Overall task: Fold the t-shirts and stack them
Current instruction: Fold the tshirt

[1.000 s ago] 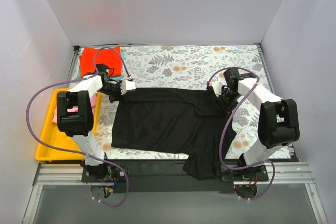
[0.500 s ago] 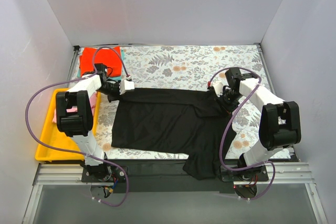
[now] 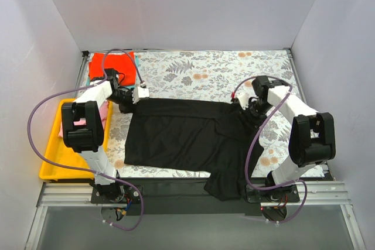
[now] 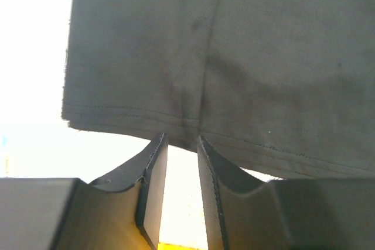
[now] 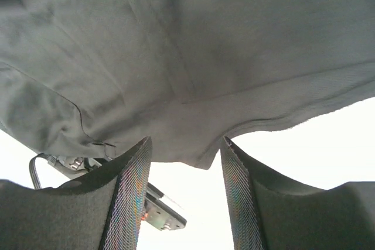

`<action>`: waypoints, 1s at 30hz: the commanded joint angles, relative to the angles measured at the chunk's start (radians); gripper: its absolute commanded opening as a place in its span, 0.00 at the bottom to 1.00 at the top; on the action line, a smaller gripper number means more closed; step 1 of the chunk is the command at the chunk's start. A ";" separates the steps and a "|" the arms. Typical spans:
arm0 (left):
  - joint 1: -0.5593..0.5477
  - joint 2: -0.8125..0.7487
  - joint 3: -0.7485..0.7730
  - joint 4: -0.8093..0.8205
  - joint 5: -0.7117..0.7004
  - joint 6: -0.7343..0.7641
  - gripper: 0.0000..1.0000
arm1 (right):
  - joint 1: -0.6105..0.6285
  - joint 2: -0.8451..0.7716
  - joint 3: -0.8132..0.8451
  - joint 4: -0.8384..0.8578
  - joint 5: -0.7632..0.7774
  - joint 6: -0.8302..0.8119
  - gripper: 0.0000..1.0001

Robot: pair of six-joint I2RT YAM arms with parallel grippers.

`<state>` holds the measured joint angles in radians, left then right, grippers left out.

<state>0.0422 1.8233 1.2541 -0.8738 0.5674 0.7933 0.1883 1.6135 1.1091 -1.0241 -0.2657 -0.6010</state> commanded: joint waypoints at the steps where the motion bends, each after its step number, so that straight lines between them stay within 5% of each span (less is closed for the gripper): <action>1: 0.013 -0.025 0.096 -0.048 0.080 -0.058 0.27 | -0.027 -0.004 0.136 -0.036 -0.029 -0.019 0.57; 11: -0.019 0.157 0.310 0.090 0.160 -0.595 0.30 | -0.039 0.255 0.439 0.050 0.037 0.090 0.34; 16: -0.028 0.229 0.347 0.081 0.151 -0.712 0.30 | -0.039 0.362 0.454 0.114 0.104 0.092 0.33; 25: -0.076 0.303 0.272 0.166 -0.066 -1.025 0.26 | -0.039 0.470 0.448 0.213 0.193 0.095 0.31; 30: -0.076 0.390 0.355 0.236 -0.101 -1.114 0.25 | -0.046 0.575 0.564 0.248 0.261 0.101 0.29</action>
<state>-0.0364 2.1387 1.5635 -0.7116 0.5476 -0.2279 0.1505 2.1094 1.5967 -0.8597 -0.0715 -0.5030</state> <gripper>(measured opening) 0.255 0.297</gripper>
